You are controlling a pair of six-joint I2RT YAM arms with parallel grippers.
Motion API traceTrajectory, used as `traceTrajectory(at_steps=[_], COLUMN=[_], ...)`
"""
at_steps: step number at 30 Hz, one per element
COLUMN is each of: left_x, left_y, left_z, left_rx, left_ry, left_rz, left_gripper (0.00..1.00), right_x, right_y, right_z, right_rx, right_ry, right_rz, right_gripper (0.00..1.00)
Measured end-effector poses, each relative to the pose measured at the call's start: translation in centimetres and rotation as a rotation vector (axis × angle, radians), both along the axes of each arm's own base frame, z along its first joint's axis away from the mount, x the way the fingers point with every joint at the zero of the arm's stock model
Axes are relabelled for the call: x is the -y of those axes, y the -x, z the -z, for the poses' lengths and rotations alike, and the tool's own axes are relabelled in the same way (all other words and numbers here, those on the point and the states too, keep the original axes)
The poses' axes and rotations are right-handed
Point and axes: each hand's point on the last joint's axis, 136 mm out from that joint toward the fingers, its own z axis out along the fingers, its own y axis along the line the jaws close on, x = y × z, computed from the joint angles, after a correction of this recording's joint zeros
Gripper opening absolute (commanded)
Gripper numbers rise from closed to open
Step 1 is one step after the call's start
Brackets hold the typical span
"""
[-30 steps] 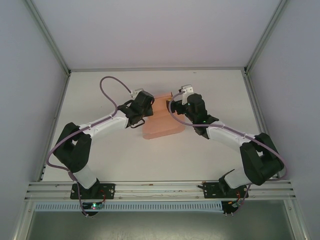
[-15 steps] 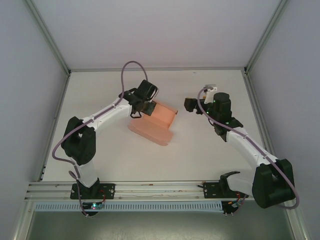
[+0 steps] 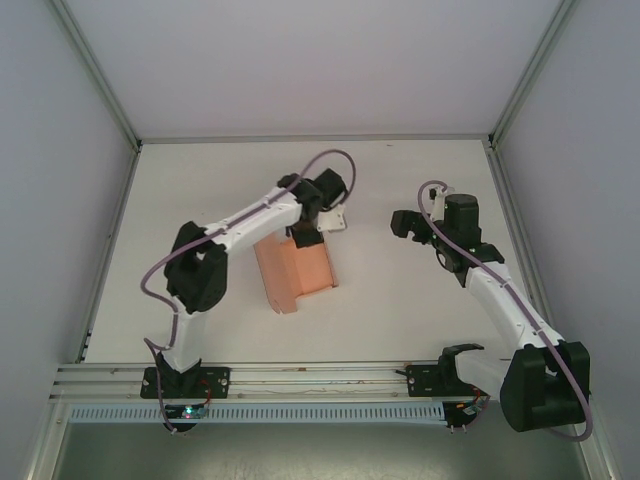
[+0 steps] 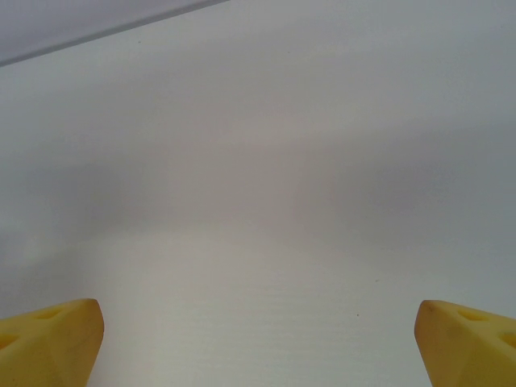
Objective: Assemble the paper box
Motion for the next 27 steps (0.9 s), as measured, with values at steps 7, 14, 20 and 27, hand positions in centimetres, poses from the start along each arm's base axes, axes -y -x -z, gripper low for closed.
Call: traceTrajectory(at_steps=[7, 14, 20, 27], left_x=[1.0, 2.6, 2.9, 3.4], left_y=[-0.8, -1.3, -1.9, -1.6], left_z=[3.6, 5.6, 6.3, 6.5], left_rx=[0.078, 0.231, 0.295, 0.274], left_ry=[-0.109, -0.188, -0.250, -0.222], left_rz=[0.025, 0.105, 0.152, 0.174], left_gripper=[0.00, 0.00, 0.15, 0.49], right_x=[0.7, 1.7, 1.8, 1.4], right_y=[-0.1, 0.1, 0.3, 0.4], right_z=[0.0, 0.5, 0.7, 0.7], right_rx=[-0.004, -0.017, -0.022, -0.023], right_ry=[-0.011, -0.026, -0.047, -0.061], right_rz=[0.016, 0.038, 0.040, 0.023], right_gripper=[0.98, 0.98, 0.98, 0.98])
